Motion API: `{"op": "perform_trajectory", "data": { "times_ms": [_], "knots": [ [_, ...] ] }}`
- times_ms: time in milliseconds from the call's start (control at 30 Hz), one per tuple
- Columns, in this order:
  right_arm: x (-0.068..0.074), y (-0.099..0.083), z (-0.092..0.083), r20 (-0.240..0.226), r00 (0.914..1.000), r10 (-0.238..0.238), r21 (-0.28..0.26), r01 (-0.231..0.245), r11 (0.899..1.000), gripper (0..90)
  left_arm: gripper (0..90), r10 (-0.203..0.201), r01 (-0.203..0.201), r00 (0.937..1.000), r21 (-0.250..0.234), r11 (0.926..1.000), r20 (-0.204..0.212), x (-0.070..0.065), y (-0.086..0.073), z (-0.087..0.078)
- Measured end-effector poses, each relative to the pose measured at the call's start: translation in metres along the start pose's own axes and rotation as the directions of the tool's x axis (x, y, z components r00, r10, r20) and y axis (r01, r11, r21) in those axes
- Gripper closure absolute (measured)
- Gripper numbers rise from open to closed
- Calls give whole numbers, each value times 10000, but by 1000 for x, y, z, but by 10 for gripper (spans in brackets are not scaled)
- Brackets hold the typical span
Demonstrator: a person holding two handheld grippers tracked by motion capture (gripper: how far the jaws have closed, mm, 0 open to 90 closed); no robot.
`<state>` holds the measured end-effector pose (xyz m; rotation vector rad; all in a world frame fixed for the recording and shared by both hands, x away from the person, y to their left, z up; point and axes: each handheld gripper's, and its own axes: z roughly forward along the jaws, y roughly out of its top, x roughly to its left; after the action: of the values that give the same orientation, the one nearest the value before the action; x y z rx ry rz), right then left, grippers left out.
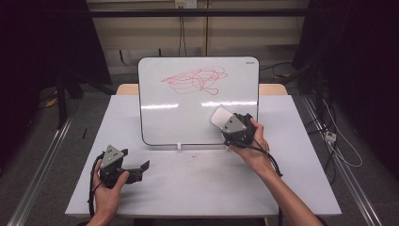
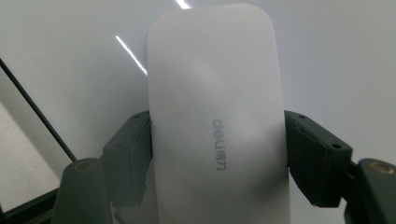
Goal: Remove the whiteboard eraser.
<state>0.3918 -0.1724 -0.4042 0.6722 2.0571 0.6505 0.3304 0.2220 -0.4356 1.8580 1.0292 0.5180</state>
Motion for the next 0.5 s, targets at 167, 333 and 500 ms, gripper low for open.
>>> {"op": "perform_trajectory", "data": {
  "times_ms": [167, 333, 500],
  "knots": [
    [0, 2, 0, 52, 9999, -110, 163, 109, 9998, 303, 61, 40, -40, 10000, 10, 10000, 51, -1, 0, 1],
    [1, 4, 0, 20, 9999, -163, 352, 163, 9992, 311, 61, 37, -37, 10000, -1, 10000, 16, -1, 0, 0],
    [0, 4, 0, -45, 10000, 61, 287, -60, 9996, 315, 61, 19, -19, 10000, 28, 10000, -24, 0, 0, -1]
  ]
}}
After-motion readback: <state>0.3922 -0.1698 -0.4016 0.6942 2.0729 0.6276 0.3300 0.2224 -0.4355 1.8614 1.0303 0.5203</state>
